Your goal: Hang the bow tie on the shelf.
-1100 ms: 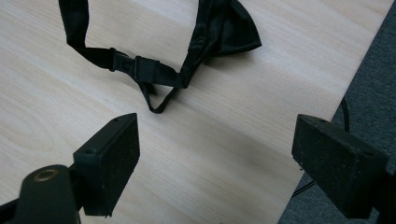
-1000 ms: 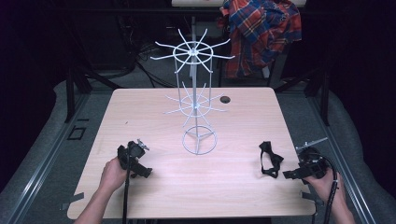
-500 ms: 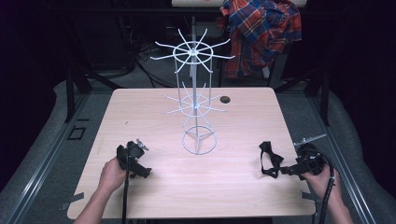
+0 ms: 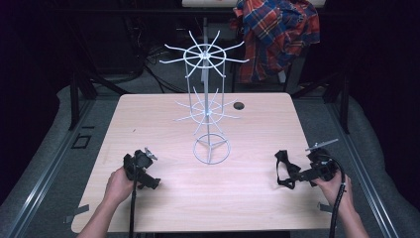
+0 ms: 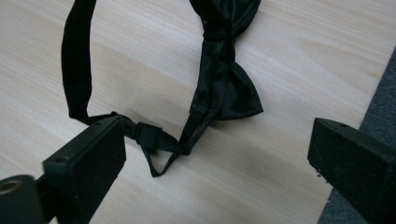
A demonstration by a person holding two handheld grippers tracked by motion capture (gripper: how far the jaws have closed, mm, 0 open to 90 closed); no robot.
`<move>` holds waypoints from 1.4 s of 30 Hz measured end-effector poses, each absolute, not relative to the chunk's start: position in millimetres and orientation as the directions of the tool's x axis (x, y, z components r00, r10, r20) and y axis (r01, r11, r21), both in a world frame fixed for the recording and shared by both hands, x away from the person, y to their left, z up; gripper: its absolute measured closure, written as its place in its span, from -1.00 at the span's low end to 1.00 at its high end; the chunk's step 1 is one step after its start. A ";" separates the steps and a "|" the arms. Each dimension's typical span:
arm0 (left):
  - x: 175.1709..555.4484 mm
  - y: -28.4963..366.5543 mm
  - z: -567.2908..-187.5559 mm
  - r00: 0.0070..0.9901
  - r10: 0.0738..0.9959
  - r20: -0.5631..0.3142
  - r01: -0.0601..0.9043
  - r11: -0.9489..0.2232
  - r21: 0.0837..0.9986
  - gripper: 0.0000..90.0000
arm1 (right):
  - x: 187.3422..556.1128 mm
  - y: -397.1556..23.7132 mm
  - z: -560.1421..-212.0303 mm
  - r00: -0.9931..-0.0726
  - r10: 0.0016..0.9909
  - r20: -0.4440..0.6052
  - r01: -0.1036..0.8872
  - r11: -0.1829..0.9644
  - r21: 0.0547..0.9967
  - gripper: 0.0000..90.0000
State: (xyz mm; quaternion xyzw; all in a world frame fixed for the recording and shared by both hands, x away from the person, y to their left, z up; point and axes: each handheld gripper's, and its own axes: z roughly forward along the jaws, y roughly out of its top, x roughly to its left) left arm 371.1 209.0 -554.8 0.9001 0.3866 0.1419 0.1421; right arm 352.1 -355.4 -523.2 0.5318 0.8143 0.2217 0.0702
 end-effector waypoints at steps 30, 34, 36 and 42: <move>371.4 208.4 -555.6 0.660 0.736 0.151 0.655 -0.663 0.363 -1.00 | 388.9 -330.9 -538.4 -0.408 0.906 0.113 0.832 0.318 0.455 0.06; 371.2 208.2 -555.3 0.661 0.735 0.152 0.653 -0.664 0.364 -1.00 | 389.2 -334.8 -539.4 -0.410 0.905 0.114 0.836 0.323 0.443 0.11; 371.4 208.4 -555.0 0.665 0.733 0.145 0.654 -0.665 0.360 -1.00 | 389.1 -335.2 -539.9 -0.402 0.909 0.109 0.841 0.319 0.438 0.13; 370.9 208.4 -555.0 0.662 0.734 0.151 0.654 -0.665 0.362 -1.00 | 388.9 -334.2 -542.9 -0.400 0.912 0.097 0.843 0.324 0.429 0.20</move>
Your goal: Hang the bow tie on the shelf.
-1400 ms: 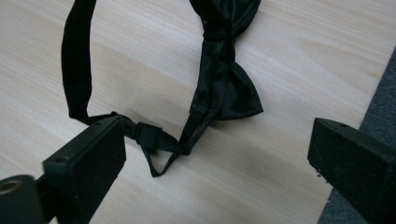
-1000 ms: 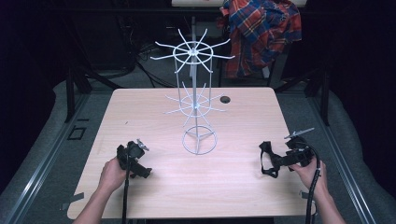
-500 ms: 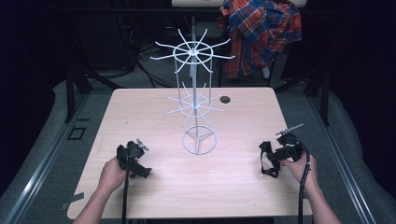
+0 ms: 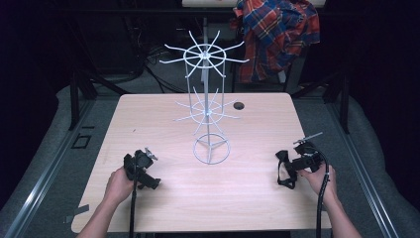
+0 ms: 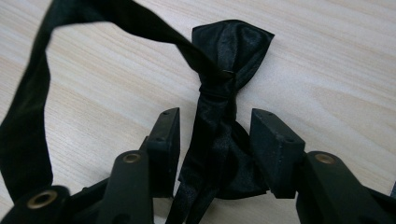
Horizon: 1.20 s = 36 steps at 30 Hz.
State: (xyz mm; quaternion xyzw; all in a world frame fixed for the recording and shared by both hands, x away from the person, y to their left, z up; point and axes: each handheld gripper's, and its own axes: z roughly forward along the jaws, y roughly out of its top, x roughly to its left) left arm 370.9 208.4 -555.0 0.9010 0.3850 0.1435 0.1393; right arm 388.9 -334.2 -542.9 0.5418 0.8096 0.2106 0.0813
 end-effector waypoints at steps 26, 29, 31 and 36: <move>370.9 208.3 -554.2 0.665 0.732 0.147 0.655 -0.666 0.357 -1.00 | 387.9 -333.8 -549.5 -0.382 0.923 0.053 0.850 0.328 0.412 0.42; 369.7 207.4 -553.5 0.664 0.733 0.145 0.654 -0.664 0.362 -1.00 | 386.8 -332.5 -549.1 -0.384 0.923 0.039 0.848 0.336 0.409 0.59; 369.4 207.3 -553.6 0.664 0.733 0.145 0.653 -0.664 0.365 -1.00 | 386.8 -331.7 -549.1 -0.385 0.922 0.044 0.848 0.334 0.412 0.65; 368.6 207.7 -553.1 0.661 0.734 0.155 0.652 -0.664 0.366 -1.00 | 385.5 -327.8 -548.7 -0.385 0.922 0.034 0.838 0.334 0.432 0.76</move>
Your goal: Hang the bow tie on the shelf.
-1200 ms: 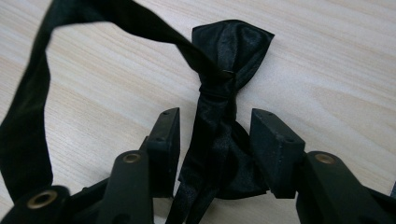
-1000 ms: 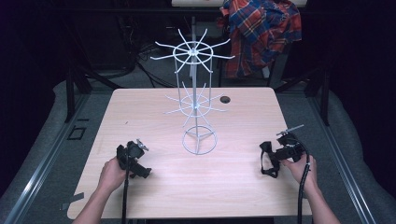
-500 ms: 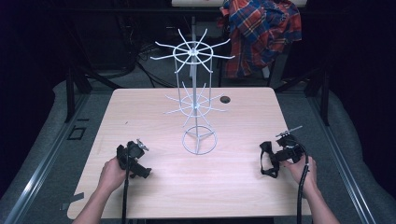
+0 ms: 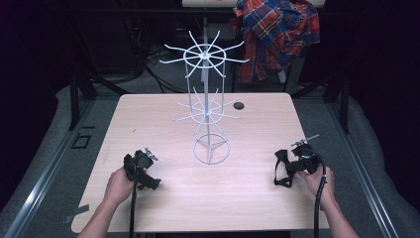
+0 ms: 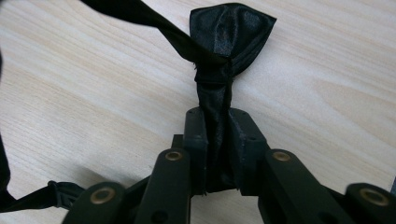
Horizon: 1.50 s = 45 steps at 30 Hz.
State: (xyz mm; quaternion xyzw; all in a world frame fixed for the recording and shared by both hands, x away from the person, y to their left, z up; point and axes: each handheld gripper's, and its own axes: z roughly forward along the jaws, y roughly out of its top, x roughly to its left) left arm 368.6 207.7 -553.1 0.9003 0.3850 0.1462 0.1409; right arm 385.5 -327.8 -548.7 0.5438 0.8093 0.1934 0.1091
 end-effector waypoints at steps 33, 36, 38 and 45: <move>369.7 209.1 -552.4 0.665 0.732 0.148 0.653 -0.666 0.361 -1.00 | 366.9 -291.5 -473.0 -0.449 0.893 0.027 0.722 0.345 0.600 0.76; 369.7 209.5 -552.4 0.665 0.732 0.148 0.652 -0.666 0.362 -1.00 | 366.8 -284.5 -469.6 -0.455 0.890 0.033 0.718 0.344 0.605 0.76; 369.6 209.7 -552.3 0.666 0.732 0.147 0.652 -0.666 0.362 -1.00 | 367.2 -280.2 -467.3 -0.462 0.886 0.036 0.715 0.349 0.605 0.76; 370.0 209.9 -552.5 0.665 0.732 0.145 0.652 -0.664 0.366 -1.00 | 372.3 -269.3 -461.0 -0.480 0.876 0.050 0.707 0.352 0.614 0.76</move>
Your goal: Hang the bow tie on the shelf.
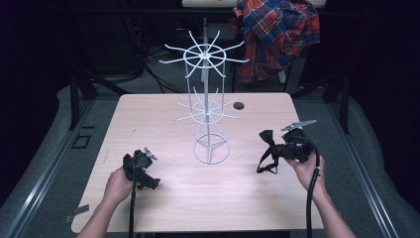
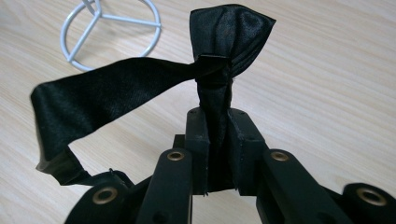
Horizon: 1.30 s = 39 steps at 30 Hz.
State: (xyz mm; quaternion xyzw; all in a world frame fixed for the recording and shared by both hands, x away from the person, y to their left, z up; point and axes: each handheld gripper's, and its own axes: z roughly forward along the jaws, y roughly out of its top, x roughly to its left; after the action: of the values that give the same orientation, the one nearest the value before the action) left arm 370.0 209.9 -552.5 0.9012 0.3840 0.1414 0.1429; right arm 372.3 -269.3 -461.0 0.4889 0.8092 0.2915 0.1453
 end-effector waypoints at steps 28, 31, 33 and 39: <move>370.2 209.9 -551.7 0.667 0.731 0.142 0.650 -0.665 0.369 -1.00 | 386.8 -241.2 -437.4 -0.502 0.864 0.039 0.669 0.360 0.651 0.76; 370.3 210.2 -551.5 0.667 0.731 0.143 0.650 -0.665 0.369 -1.00 | 388.1 -238.3 -435.7 -0.507 0.861 0.039 0.668 0.364 0.649 0.75; 370.3 210.2 -551.6 0.667 0.731 0.142 0.650 -0.665 0.369 -1.00 | 388.9 -236.7 -434.5 -0.509 0.860 0.036 0.664 0.366 0.652 0.75; 370.4 210.2 -551.5 0.667 0.731 0.142 0.650 -0.665 0.369 -1.00 | 392.1 -231.6 -430.1 -0.514 0.857 0.038 0.658 0.365 0.659 0.75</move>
State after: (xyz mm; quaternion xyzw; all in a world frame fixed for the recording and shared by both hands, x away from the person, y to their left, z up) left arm 370.4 210.2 -551.5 0.9015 0.3828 0.1404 0.1447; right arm 392.1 -231.6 -430.1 0.4671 0.8108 0.3154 0.1580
